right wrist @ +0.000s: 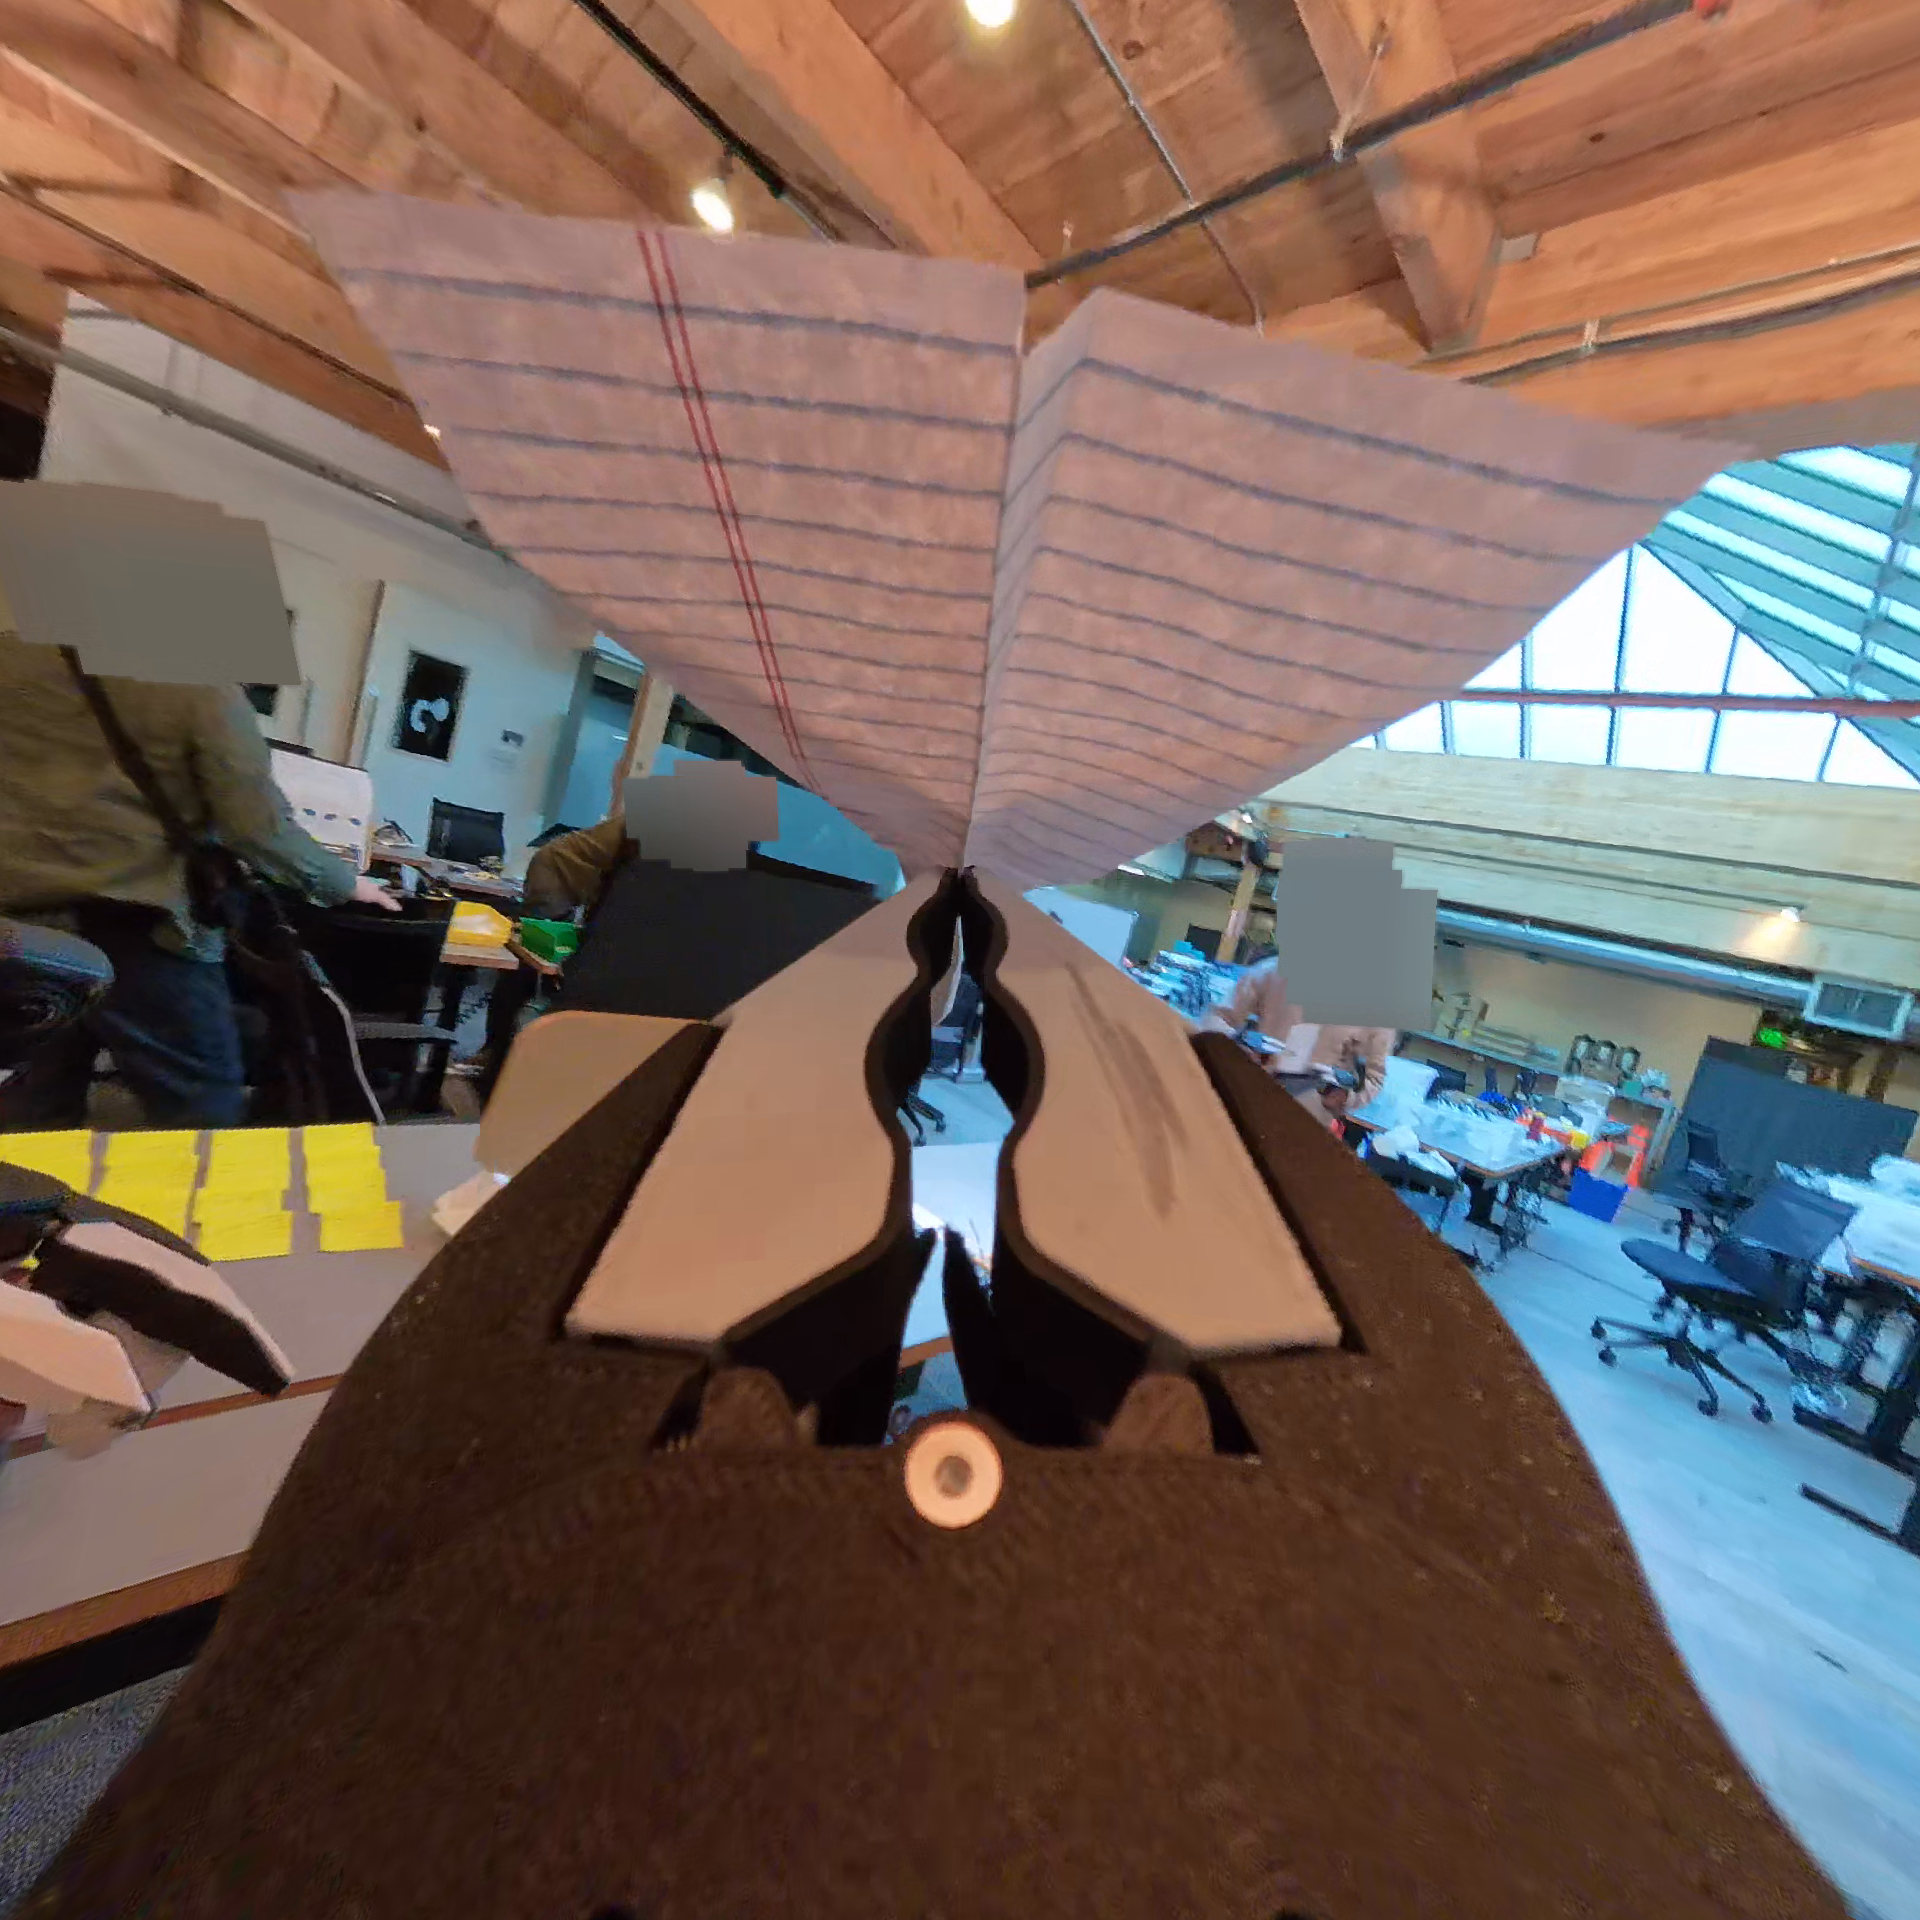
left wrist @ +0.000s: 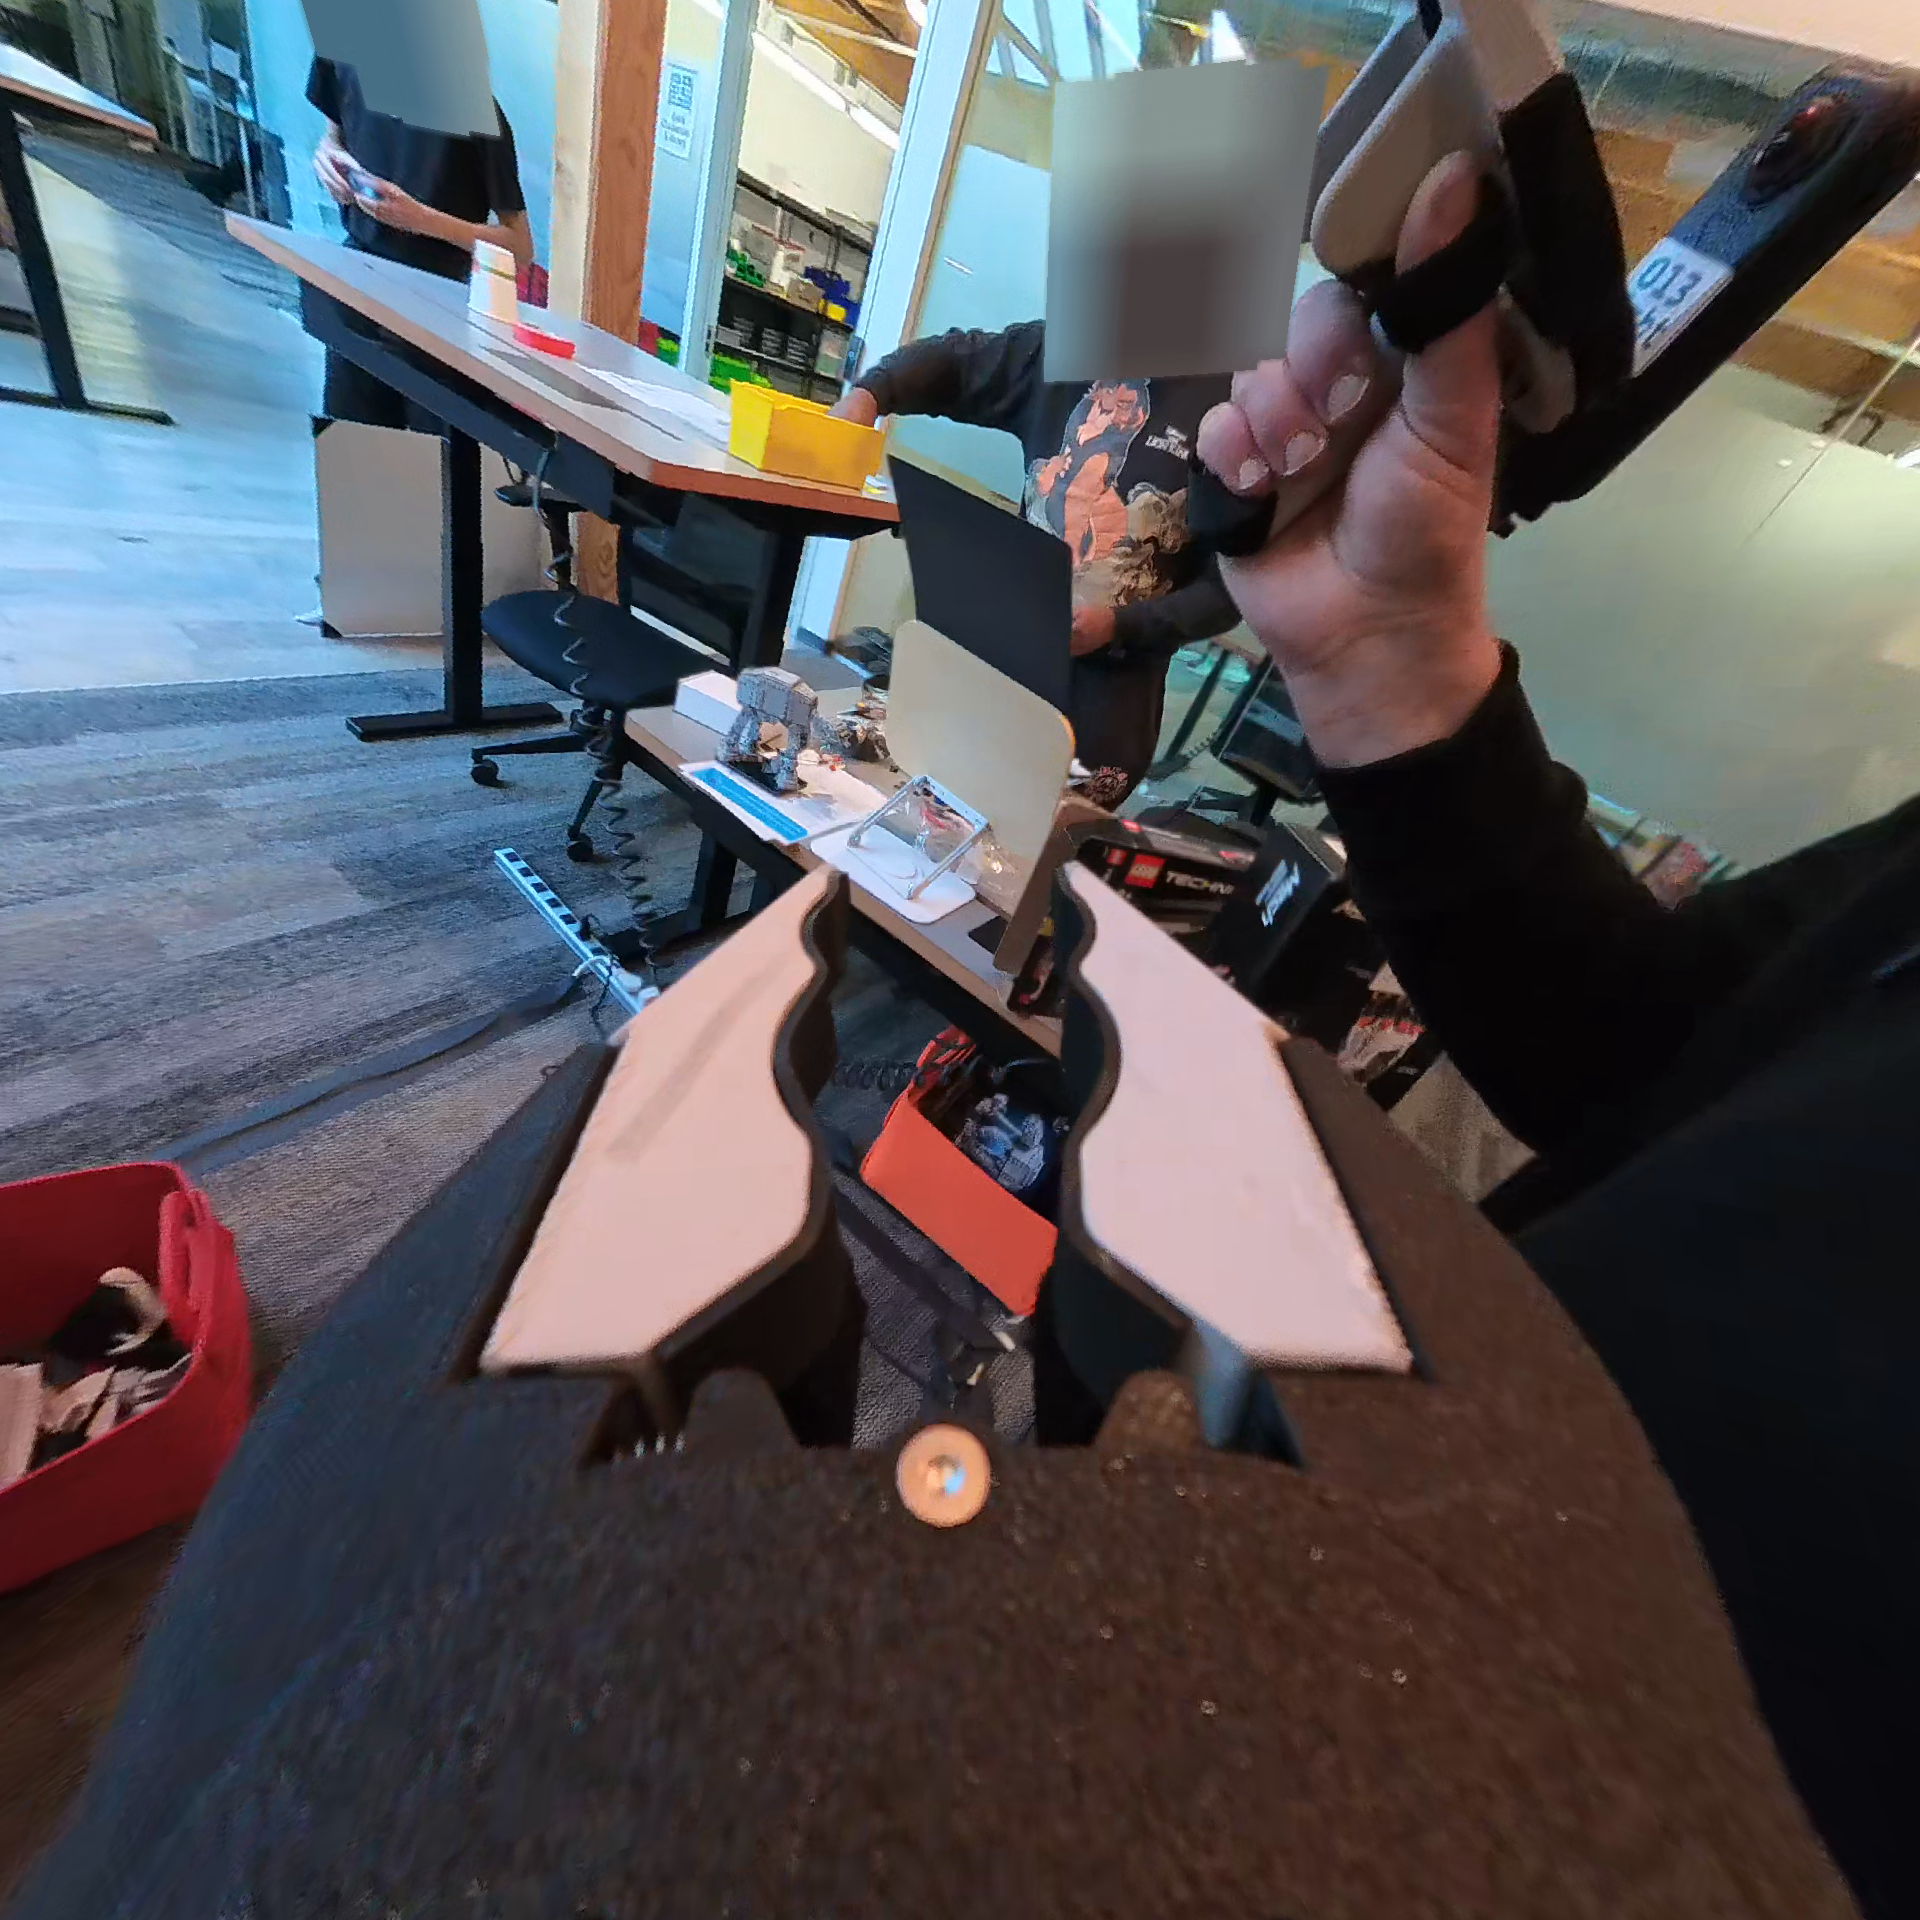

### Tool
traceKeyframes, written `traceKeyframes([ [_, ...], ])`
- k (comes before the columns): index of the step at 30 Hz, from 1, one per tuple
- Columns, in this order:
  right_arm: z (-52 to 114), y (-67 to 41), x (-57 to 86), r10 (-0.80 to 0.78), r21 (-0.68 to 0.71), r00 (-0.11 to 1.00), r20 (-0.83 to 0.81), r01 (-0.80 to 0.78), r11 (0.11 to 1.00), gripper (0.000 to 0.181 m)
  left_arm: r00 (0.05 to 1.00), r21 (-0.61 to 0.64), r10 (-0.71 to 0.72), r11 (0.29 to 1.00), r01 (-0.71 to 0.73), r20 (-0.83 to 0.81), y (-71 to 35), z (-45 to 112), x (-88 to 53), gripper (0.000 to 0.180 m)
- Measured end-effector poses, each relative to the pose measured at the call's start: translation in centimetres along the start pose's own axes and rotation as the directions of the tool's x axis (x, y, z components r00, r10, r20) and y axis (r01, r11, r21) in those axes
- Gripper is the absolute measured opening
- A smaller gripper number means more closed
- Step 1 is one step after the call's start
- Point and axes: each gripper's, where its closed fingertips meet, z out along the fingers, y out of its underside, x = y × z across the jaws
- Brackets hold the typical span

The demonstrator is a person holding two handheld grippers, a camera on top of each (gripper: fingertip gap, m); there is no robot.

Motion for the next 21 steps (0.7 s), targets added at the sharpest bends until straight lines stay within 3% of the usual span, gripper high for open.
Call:
traceKeyframes([
  [5, 2.9, 5.4, 8.3, 0.152, -0.075, 0.986, -0.065, -0.156, 0.985, 0.0, 0.999, -0.054, -0.022, 0.998, 0.02, -0.038, -1.3, 7.3, -6.6, 0.037],
  [11, 7.6, 11.1, 16.9, 0.46, -0.02, 0.887, -0.047, -0.461, 0.887, 0.0, 0.993, -0.09, -0.056, 0.995, 0.046, -0.108, -2.5, 15.5, -15.9, 0.037],
  [15, 11.4, 14.6, 21.6, 0.475, -0.01, 0.88, -0.018, -0.475, 0.88, 0.0, 0.988, -0.071, -0.037, 0.997, 0.027, -0.15, -5.4, 21.1, -22.4, 0.038],
  [21, 16.7, 17.6, 27.4, 0.473, 0.082, 0.877, 0.085, -0.479, 0.874, 0.0, 0.941, 0.007, -0.018, 1.0, 0.021, -0.339, -15.6, 31.0, -28.3, 0.043],
])
